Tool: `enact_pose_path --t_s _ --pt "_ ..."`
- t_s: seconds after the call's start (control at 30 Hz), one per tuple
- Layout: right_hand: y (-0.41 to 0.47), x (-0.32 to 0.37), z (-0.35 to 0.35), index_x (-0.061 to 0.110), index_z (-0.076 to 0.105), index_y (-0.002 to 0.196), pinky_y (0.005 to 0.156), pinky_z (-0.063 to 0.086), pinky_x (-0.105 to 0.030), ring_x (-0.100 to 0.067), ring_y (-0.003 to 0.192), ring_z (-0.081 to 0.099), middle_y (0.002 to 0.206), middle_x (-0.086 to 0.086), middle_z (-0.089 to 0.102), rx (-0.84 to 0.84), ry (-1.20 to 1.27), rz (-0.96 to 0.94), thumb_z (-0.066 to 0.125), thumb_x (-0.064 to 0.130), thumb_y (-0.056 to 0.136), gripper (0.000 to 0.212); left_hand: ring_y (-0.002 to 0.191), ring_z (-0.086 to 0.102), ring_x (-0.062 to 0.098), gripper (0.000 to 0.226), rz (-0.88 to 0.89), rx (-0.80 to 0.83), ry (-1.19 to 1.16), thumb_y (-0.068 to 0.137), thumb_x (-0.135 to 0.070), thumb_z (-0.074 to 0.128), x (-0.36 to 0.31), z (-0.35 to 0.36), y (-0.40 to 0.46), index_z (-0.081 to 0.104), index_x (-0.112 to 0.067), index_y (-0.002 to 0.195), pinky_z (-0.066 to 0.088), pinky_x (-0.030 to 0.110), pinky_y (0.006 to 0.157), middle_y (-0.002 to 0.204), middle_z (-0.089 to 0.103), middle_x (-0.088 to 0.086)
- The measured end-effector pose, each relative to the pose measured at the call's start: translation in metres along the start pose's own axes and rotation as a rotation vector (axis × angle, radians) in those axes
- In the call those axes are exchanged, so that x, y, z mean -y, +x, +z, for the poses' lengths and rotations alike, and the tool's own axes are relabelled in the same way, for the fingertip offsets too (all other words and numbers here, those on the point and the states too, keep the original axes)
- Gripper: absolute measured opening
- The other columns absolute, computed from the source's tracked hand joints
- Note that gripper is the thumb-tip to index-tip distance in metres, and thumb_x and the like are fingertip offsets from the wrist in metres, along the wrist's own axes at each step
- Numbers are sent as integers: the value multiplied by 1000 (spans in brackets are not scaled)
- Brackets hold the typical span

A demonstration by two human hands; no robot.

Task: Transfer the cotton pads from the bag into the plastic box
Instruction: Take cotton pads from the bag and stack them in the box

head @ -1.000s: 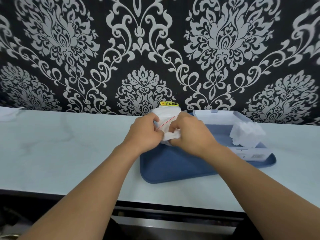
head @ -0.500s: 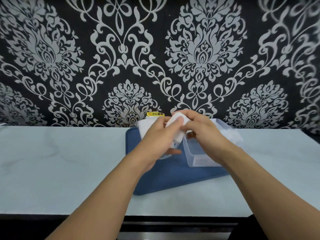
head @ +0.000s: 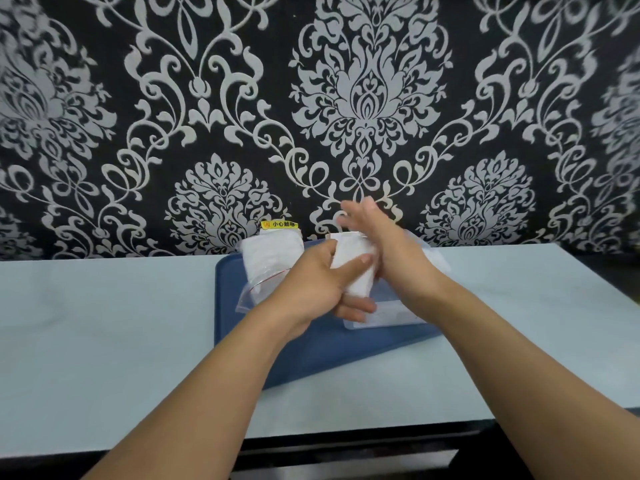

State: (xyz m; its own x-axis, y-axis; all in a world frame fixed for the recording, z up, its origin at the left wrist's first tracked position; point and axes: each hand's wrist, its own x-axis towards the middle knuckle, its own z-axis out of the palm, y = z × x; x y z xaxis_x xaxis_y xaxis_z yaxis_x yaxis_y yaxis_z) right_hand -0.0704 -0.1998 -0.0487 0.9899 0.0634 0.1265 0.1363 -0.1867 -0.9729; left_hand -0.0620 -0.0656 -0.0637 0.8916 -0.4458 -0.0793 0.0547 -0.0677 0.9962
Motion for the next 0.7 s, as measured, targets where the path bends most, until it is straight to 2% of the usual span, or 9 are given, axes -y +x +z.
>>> enact_pose_path --t_s 0.1,0.17,0.2,0.27,0.33,0.43,0.53,0.6,0.7 --pt "2 0 -10 32 43 148 111 34 -34 -3 134 46 149 16 48 -21 -102 -8 27 76 91 74 56 71 24 28 -7 48 136 100 -35 59 5 8 7 55 -17 122 52 26 43 105 70 13" --pt "8 -1 -16 28 46 144 112 33 -35 -9 131 49 154 7 45 -1 -98 80 31 93 71 99 50 67 21 27 24 71 189 100 -33 60 5 12 12 52 -17 121 48 25 40 98 69 7" --pt "10 -6 -16 30 50 137 110 36 -34 -14 126 55 152 1 49 64 -98 107 33 97 62 102 48 66 20 21 53 84 224 99 -31 60 6 13 14 54 -21 117 47 25 40 91 70 1" --pt "2 -8 -21 41 54 127 105 42 -28 -15 118 64 134 -3 65 137 -152 92 31 92 70 79 47 62 19 11 98 89 302 97 -30 62 8 19 19 57 -29 107 48 27 42 70 70 -9" --pt "-1 -9 -32 41 54 131 102 45 -34 -5 114 65 125 5 69 21 -65 35 38 83 82 67 47 57 17 22 103 35 319 93 -32 67 11 21 28 58 -25 112 47 28 43 60 64 -6" --pt "-5 -6 -55 24 61 130 89 55 -32 -6 100 69 115 6 71 0 -196 -42 65 54 89 51 49 52 14 33 122 -36 296 91 -30 70 11 19 40 57 -20 118 46 27 43 76 61 5" --pt "-4 -12 -58 16 75 106 68 61 -38 -13 70 67 92 -7 75 44 -408 -57 76 22 88 19 55 51 11 38 85 -9 341 90 -23 71 9 20 45 45 -19 117 48 26 44 85 59 2" --pt "-3 -14 -59 7 75 93 66 61 -48 -21 61 66 77 -17 73 -8 -422 -30 76 16 87 11 60 52 12 49 73 10 398 87 -26 76 10 20 48 37 -18 117 50 26 43 90 56 1" --pt "2 -12 -62 -3 72 86 64 63 -43 -25 57 69 73 -23 73 -59 -370 51 79 11 85 16 72 60 18 64 120 -31 501 81 -33 82 10 18 51 32 -24 120 58 35 50 102 56 0"
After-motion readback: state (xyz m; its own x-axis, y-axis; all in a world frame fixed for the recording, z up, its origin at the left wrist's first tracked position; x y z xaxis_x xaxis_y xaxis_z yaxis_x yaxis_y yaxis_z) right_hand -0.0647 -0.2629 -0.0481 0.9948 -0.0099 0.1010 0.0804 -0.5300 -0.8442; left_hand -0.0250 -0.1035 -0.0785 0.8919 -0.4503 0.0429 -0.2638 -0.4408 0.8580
